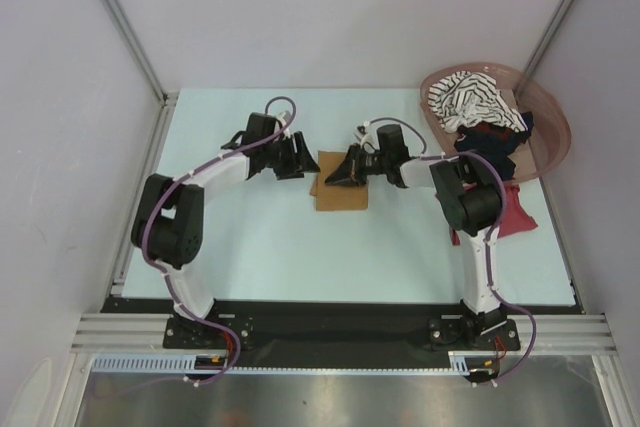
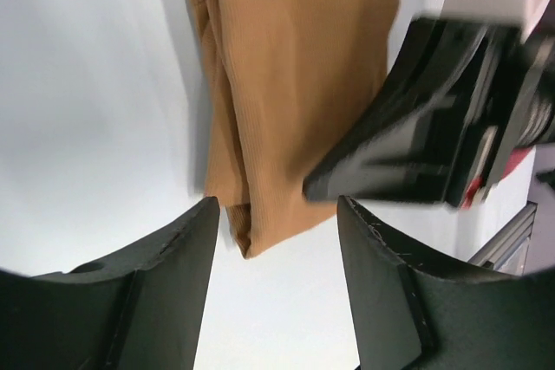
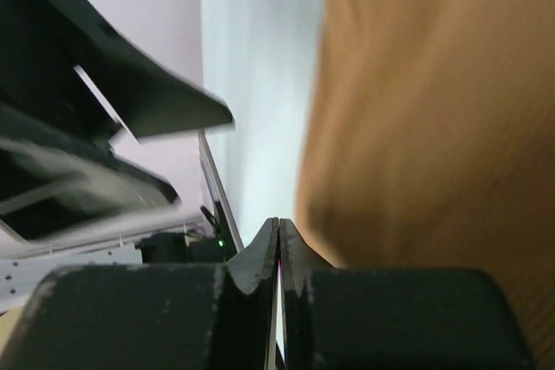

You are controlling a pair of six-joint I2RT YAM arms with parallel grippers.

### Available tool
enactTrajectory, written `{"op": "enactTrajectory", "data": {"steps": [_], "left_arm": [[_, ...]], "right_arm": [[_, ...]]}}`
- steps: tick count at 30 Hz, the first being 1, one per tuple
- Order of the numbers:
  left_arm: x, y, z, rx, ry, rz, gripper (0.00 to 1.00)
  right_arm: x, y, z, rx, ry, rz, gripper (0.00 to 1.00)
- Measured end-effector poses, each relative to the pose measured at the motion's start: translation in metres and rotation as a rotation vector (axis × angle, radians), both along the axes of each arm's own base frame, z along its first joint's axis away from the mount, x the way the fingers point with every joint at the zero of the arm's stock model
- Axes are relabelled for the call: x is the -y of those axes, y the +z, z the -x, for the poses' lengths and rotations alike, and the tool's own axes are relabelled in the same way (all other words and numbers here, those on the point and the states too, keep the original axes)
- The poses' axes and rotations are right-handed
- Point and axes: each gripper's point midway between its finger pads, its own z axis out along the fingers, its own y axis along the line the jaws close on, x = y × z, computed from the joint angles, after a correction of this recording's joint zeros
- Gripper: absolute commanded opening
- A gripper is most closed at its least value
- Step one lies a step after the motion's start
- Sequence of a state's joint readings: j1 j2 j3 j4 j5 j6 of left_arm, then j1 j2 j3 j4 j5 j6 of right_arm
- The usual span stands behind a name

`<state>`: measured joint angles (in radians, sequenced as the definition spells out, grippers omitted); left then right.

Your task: Fold and stack the tank tops

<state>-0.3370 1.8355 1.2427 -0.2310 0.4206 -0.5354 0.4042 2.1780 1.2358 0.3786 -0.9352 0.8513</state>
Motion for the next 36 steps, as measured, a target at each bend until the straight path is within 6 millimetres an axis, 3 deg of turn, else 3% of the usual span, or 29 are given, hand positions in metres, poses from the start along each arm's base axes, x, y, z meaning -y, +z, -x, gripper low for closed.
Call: {"op": "enactTrajectory", "data": {"steps": [5,8,11,16,19,24,27,31,34,36], "left_arm": [[-0.003,0.025,0.010,0.077,0.011,0.036,0.63],[-0.004,0.035,0.010,0.116,0.015,0.046,0.63],[-0.004,0.035,0.010,0.125,0.015,0.049,0.63],[-0.006,0.026,0.015,0.104,0.015,0.041,0.63],[-0.006,0.026,0.015,0.105,0.015,0.041,0.63],[-0.008,0.021,0.013,0.101,0.026,0.025,0.64],[-0.010,0.011,0.009,0.086,0.039,-0.006,0.65],[-0.011,-0.005,0.004,0.059,0.050,-0.053,0.65],[-0.010,-0.017,0.004,0.037,0.048,-0.097,0.67],[-0.007,-0.023,0.003,0.030,0.043,-0.117,0.75]], "right_arm": [[-0.001,0.044,-0.046,0.114,-0.033,-0.031,0.05],[0.001,0.054,-0.070,0.154,-0.056,-0.048,0.05],[0.003,0.034,-0.082,0.123,-0.072,-0.049,0.05],[0.011,-0.032,-0.079,-0.044,-0.094,-0.009,0.05],[0.010,-0.027,-0.083,-0.051,-0.082,-0.029,0.08],[0.008,-0.023,-0.082,-0.045,-0.078,0.004,0.27],[0.009,-0.007,-0.078,-0.014,-0.082,0.052,0.39],[0.014,0.039,-0.067,0.092,-0.095,0.105,0.45],[0.026,0.077,-0.054,0.196,-0.134,0.156,0.71],[0.038,0.091,-0.047,0.245,-0.170,0.207,0.72]]}}
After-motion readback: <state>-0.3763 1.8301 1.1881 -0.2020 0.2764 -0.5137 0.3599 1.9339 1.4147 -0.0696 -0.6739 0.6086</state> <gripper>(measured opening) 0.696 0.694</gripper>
